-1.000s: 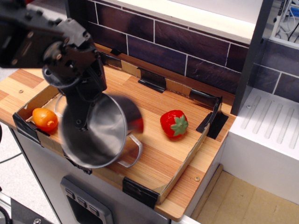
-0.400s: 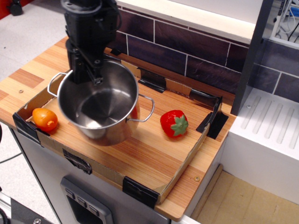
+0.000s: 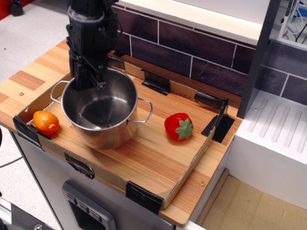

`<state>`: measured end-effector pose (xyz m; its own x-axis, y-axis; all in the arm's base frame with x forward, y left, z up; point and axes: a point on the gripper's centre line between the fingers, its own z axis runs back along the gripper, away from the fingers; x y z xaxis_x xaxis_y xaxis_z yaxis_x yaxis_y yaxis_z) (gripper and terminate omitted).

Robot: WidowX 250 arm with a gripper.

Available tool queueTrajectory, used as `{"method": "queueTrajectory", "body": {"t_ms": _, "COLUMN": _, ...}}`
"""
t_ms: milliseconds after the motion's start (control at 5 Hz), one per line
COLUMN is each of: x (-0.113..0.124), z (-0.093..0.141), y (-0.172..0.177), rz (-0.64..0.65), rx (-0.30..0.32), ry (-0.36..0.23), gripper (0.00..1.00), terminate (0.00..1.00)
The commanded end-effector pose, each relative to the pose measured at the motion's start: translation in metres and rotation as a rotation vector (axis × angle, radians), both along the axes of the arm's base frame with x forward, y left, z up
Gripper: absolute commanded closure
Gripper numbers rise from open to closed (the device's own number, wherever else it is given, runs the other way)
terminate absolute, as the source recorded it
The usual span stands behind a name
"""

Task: Upright metal pot

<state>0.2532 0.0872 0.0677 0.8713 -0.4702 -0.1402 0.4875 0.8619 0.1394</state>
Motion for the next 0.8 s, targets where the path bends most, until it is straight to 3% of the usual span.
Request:
{"method": "queueTrajectory", "body": {"t_ms": 0, "x": 0.001, "z": -0.009, "y": 0.009, "rz": -0.052, "rx": 0.000, "ry": -0.014, "gripper": 1.00, "terminate": 0.00}}
{"method": "queueTrajectory", "body": {"t_ms": 200, "x": 0.003, "z": -0.013, "y": 0.009, "rz": -0.017, "rx": -0.041, "ry": -0.027, "gripper": 0.00, "terminate": 0.00}}
{"method": "queueTrajectory", "body": {"t_ms": 400, "x": 0.011, "z": -0.006, "y": 0.008, "rz": -0.022, "rx": -0.084, "ry": -0.091, "gripper": 0.00, "terminate": 0.00}}
{"method": "queueTrajectory", "body": {"t_ms": 600, "x": 0.017, "z": 0.008, "y": 0.005, "rz": -0.050, "rx": -0.071, "ry": -0.177, "gripper": 0.00, "terminate": 0.00}}
